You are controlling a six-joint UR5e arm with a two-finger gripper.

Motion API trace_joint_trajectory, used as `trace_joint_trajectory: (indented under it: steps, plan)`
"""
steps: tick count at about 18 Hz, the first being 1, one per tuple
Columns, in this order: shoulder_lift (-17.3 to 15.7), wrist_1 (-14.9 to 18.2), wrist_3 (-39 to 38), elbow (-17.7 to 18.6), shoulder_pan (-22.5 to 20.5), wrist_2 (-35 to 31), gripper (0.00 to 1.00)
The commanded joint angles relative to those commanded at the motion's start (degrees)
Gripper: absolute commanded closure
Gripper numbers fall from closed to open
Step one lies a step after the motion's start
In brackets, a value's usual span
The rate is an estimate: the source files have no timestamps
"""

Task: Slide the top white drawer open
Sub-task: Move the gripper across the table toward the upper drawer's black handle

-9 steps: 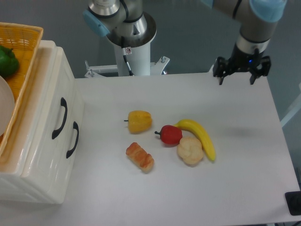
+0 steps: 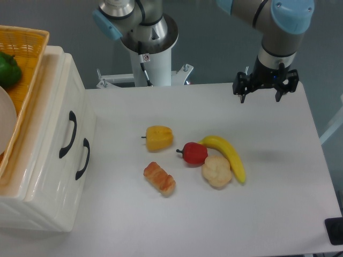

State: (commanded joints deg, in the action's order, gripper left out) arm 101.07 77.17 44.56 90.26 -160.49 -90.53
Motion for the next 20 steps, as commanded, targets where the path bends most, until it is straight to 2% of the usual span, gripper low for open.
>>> trace_joint_trajectory:
  steps: [6, 10, 13, 20]
  plan:
    - [1.49, -0.09, -2.55, 0.35, 1.76, -0.18, 0.00]
    - [1.67, 0.00, -3.51, 0.97, 4.83, -0.35, 0.00]
    - [1.76, 0.26, -11.93, 0.79, 7.55, 0.00, 0.00]
    - [2.29, 0.61, -22.31, 0.53, 14.41, 1.14, 0.00]
